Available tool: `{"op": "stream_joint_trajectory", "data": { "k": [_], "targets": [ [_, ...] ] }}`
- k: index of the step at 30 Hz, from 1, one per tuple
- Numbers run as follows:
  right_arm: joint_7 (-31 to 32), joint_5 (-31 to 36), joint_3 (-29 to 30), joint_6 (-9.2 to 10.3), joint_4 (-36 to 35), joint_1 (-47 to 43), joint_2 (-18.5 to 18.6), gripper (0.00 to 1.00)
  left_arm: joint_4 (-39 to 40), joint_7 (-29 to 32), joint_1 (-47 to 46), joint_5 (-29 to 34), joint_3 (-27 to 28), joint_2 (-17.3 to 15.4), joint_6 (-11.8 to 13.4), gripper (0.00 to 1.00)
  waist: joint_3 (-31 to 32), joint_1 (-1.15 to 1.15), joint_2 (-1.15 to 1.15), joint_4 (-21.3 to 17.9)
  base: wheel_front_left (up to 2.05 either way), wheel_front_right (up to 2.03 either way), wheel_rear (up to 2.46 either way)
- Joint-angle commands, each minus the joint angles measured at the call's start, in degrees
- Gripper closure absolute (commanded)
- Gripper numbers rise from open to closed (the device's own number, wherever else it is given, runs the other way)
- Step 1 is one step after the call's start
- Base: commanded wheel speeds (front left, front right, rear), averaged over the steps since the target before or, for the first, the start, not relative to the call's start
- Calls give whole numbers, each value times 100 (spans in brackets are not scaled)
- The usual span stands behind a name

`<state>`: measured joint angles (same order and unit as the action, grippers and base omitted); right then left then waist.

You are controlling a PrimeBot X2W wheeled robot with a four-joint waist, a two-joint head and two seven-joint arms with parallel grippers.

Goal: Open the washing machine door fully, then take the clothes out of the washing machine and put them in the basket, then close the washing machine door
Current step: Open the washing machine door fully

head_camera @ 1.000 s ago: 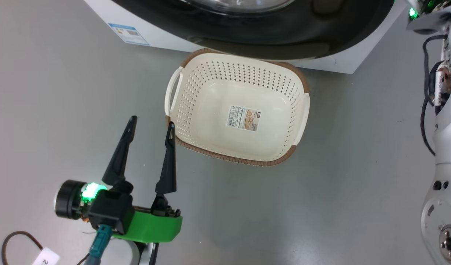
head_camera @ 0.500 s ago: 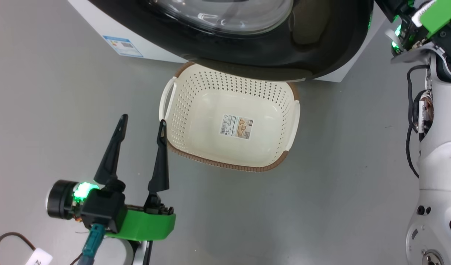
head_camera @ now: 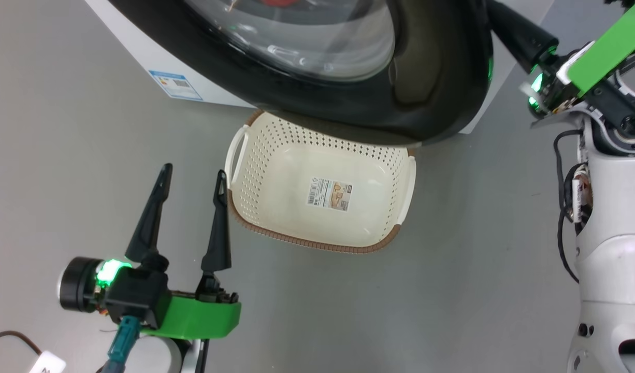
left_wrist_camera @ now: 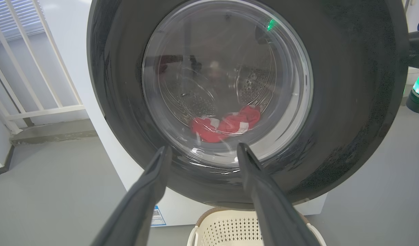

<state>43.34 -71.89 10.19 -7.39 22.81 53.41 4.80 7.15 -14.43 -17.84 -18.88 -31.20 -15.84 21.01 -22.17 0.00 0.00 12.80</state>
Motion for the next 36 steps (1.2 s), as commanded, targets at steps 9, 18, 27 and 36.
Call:
{"op": "stream_joint_trajectory", "data": {
  "k": [9, 18, 27, 36],
  "targets": [
    [10, -306, -515, -10, -433, -429, -191, 100, 182, 21, 109, -69, 267, -225, 119, 0, 283, 0, 0, 6, 0, 0, 0],
    [54, -505, -814, -10, -846, -1075, -191, 100, 244, 64, 269, -118, 278, -296, 183, 0, 584, 0, 0, 2, 0, 0, 0],
    [111, -744, -1097, -10, -1320, -1710, -192, 100, 330, 127, 372, -144, 279, -360, 240, 0, 755, 0, 0, 35, 0, 0, 0],
    [211, -932, -1368, -10, -1584, -2161, -192, 100, 359, 150, 461, -184, 266, -383, 277, 0, 893, 0, 0, 110, 0, 0, 0]
  ]
}}
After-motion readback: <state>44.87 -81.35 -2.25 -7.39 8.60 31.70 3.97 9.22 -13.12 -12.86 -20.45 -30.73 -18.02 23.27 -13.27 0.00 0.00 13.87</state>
